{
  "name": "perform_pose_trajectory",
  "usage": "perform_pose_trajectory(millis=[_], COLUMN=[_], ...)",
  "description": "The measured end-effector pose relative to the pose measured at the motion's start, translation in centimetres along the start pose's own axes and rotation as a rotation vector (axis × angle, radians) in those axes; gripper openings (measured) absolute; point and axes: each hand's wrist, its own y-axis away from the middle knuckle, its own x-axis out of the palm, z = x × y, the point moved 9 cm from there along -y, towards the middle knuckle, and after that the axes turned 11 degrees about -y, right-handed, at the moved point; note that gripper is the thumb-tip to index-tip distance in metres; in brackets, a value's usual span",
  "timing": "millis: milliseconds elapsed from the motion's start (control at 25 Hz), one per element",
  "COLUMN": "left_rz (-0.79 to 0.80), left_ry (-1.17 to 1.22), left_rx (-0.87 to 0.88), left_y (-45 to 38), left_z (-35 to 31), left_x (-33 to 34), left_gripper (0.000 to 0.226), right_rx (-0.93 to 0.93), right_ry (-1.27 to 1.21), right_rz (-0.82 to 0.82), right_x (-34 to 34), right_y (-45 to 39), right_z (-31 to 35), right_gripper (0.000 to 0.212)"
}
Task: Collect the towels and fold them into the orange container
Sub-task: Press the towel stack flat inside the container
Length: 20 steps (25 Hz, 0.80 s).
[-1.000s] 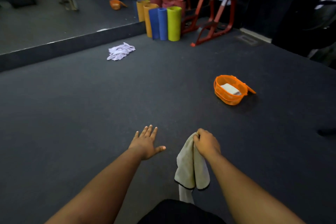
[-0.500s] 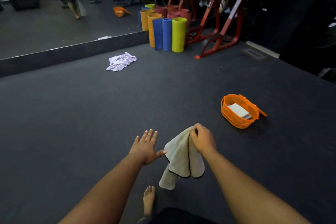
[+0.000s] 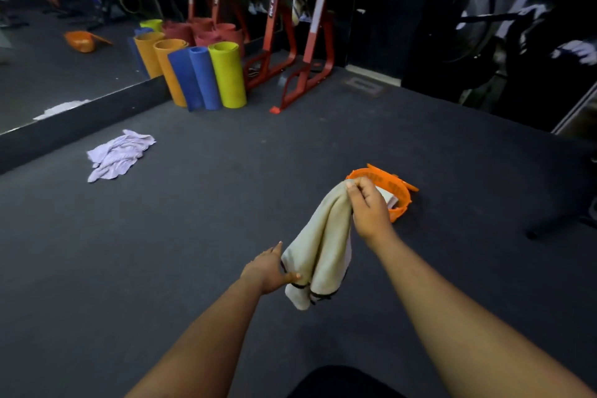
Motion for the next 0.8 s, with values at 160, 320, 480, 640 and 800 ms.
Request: perform_pose_trajectory(millis=[160,320,480,640,800], left_rz=[-0.023,-0.115,-0.267,-0.279,-0.205], left_ry=[0.48,0.943,1.236,1.353,1.123], left_rx=[-0.044,-0.131,-0.072,0.067,0.222], left_y=[-6.8,-12.6,-18.6,-23.0,-27.2], left_z=[-2.8,-6.1,-9.0,-14.9,-21.9], left_x=[-2.4,-7.1,-13.7,-19.4,-22.2], left_gripper=[0.055,0.014,0.022,0.025,0.016], right_rx=[-0.045,-0.044,0.1,0.342,0.496], right_ry=[-0.078,0.006,0.243,0.632,0.704], right_rz=[-0.094,-0.252,-0.371,-0.277,-0.315], right_x=[-3.1,-8.7,-15.4,-20.2,-24.1], right_y=[-6.5,-12.8,-15.6,-15.9,-16.4], right_z=[0.7,-2.2,-8.7,-16.0,-18.8], right_gripper=[0.024,0.029,0.024,0.026,0.023])
